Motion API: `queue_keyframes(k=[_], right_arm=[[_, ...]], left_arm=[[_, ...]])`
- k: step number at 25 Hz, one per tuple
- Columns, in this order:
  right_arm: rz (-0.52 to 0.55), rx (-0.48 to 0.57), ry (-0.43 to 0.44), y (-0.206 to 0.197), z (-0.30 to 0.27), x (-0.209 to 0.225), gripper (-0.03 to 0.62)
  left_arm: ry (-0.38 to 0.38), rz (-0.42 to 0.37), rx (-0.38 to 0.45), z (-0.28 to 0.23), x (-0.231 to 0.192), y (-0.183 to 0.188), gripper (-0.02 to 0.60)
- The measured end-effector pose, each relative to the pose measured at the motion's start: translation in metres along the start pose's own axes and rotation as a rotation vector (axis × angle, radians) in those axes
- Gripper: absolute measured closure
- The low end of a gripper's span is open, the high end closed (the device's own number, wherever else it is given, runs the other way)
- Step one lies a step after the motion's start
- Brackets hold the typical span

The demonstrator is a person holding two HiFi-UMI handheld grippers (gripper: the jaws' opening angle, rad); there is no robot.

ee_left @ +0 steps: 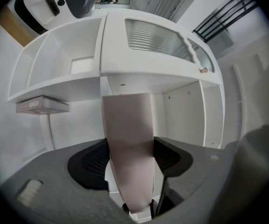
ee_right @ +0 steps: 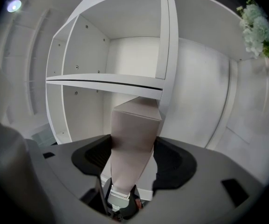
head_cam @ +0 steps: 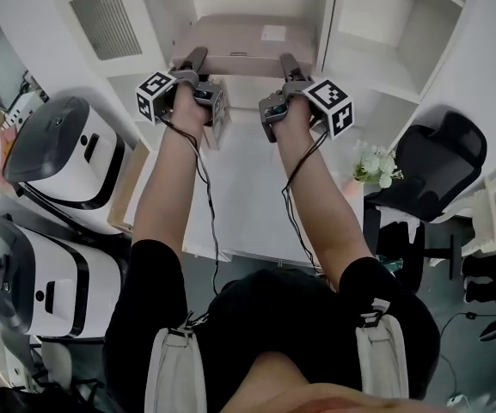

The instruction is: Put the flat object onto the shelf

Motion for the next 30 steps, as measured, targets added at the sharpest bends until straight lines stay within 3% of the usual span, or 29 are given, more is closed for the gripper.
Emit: queue_keyframes(k=[6, 15, 20, 22, 24, 26, 28, 29, 30], right_arm=[[0.030, -0.030, -0.005, 0.007, -0.019, 0.004, 0.311], [0.072, 0.000, -0.017, 0.004, -0.022, 0.001, 0.302], [0.074, -0.003, 0.051, 0.005, -0.008, 0.008, 0.263], [0.129, -0.009, 0.109, 0.006, 0.001, 0.008, 0.264], [0.249, -0.037, 0.170, 0.003, 0.011, 0.004, 0.265], [0.436, -0.060, 0.205, -0.001, 0.020, -0.003, 0.272], [0.668, -0.054, 0.210, -0.006, 0.028, -0.009, 0.321], [0.783, -0.042, 0.203, -0.009, 0.032, -0.011, 0.359], [0.887, -0.025, 0.190, -0.013, 0.036, -0.013, 0.397]], left_arm=[[0.035, -0.026, 0.013, -0.018, 0.001, 0.008, 0.278], [0.125, -0.164, 0.040, -0.031, 0.006, 0.014, 0.258], [0.069, -0.324, 0.115, -0.015, 0.011, 0.020, 0.245], [0.056, -0.428, 0.131, -0.004, 0.013, 0.022, 0.245], [0.050, -0.591, 0.156, 0.011, 0.021, 0.020, 0.245], [0.048, -0.803, 0.208, 0.029, 0.030, 0.015, 0.245], [0.054, -1.019, 0.274, 0.048, 0.037, 0.008, 0.262], [0.066, -1.111, 0.301, 0.057, 0.037, 0.004, 0.316], [0.080, -1.185, 0.320, 0.067, 0.036, -0.001, 0.423]])
Point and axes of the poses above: the fingertips, and each gripper's own axes: z backward along the fingers, x to its right, y out of its top, the point moved 8 cm from there along z, backward along the fingers, and after that the axes turned 13 degrees about z, right-handed, at the moved point
